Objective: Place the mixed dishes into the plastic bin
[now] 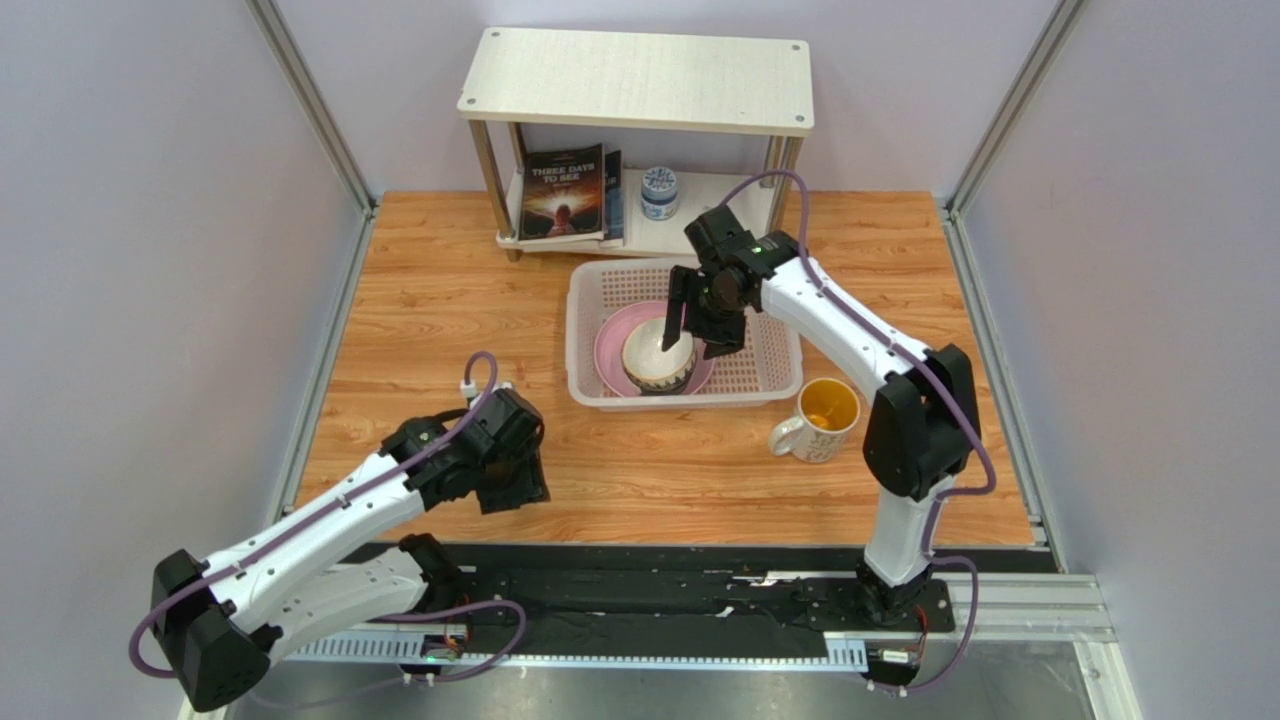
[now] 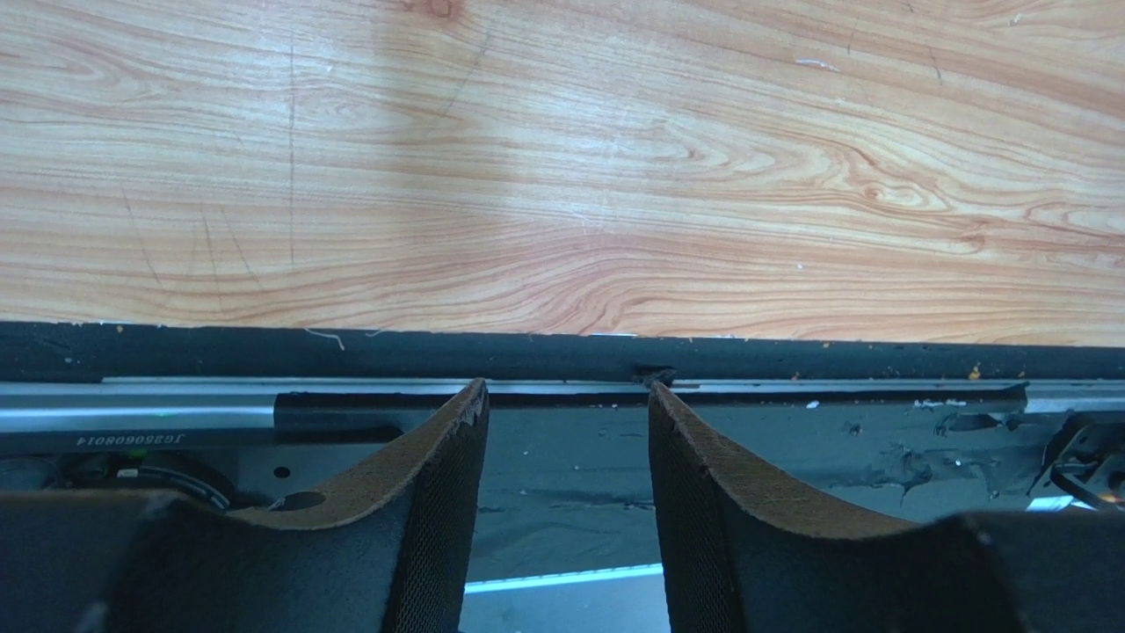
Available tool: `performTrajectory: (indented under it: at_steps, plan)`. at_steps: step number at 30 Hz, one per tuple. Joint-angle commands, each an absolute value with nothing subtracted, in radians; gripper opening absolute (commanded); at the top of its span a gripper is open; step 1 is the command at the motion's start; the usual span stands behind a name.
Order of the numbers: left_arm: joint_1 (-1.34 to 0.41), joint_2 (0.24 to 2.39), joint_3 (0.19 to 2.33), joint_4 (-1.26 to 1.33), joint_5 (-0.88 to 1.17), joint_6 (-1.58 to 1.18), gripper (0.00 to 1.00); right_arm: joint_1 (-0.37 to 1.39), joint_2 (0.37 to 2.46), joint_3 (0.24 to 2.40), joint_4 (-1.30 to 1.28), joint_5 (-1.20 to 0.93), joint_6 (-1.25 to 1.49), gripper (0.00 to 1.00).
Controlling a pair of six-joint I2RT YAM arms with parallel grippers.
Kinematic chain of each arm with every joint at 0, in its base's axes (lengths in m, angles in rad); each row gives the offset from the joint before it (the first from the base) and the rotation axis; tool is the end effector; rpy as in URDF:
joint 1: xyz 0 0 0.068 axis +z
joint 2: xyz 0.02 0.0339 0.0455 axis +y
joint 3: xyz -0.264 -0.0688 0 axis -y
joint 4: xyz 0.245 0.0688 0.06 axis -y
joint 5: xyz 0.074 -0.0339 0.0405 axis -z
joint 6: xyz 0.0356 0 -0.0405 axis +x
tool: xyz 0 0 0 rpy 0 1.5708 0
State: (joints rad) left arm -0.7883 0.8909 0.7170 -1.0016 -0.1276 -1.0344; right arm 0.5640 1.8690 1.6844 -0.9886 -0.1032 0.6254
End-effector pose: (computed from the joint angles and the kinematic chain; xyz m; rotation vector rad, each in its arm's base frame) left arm 0.1074 -0.1016 0.2346 -0.3767 2.7557 -0.3313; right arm 0.3291 0.2125 0.2790 0.0576 2.8360 0.4415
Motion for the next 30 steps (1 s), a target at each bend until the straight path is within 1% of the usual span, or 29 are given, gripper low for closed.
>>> performTrajectory:
  at_steps: [1, 8, 11, 14, 15, 16, 17, 27, 28, 30]
  plan:
    - [-0.784, 0.911, 0.770, -0.983, -0.114, -1.009, 0.54, 0.555, 1.763, 1.684, -0.962, -0.149, 0.650, 0.68]
    - [-0.784, 0.922, 0.785, -0.982, -0.109, -0.997, 0.54, 0.546, 1.744, 1.658, -0.957, -0.143, 0.660, 0.68]
    - [-0.784, 0.925, 0.782, -0.980, -0.104, -0.996, 0.54, 0.549, 1.810, 1.677, -0.974, -0.156, 0.640, 0.63]
    - [-0.784, 0.916, 0.776, -0.985, -0.103, -0.997, 0.54, 0.545, 1.867, 1.704, -1.006, -0.150, 0.632, 0.48]
    - [-0.784, 0.910, 0.773, -0.986, -0.104, -0.997, 0.54, 0.545, 1.873, 1.704, -1.005, -0.138, 0.629, 0.38]
    - [-0.784, 0.902, 0.770, -0.985, -0.106, -0.999, 0.54, 0.545, 1.879, 1.706, -1.005, -0.132, 0.630, 0.33]
    - [-0.784, 0.900, 0.764, -0.985, -0.107, -1.000, 0.54, 0.545, 1.888, 1.706, -1.003, -0.130, 0.627, 0.31]
    - [-0.784, 0.904, 0.762, -0.983, -0.104, -0.994, 0.53, 0.545, 1.902, 1.695, -0.988, -0.133, 0.637, 0.29]
    - [-0.784, 0.904, 0.759, -0.983, -0.104, -0.996, 0.53, 0.543, 1.904, 1.695, -0.988, -0.135, 0.640, 0.27]
    - [-0.784, 0.904, 0.759, -0.982, -0.103, -0.996, 0.53, 0.545, 1.911, 1.692, -0.980, -0.144, 0.644, 0.17]
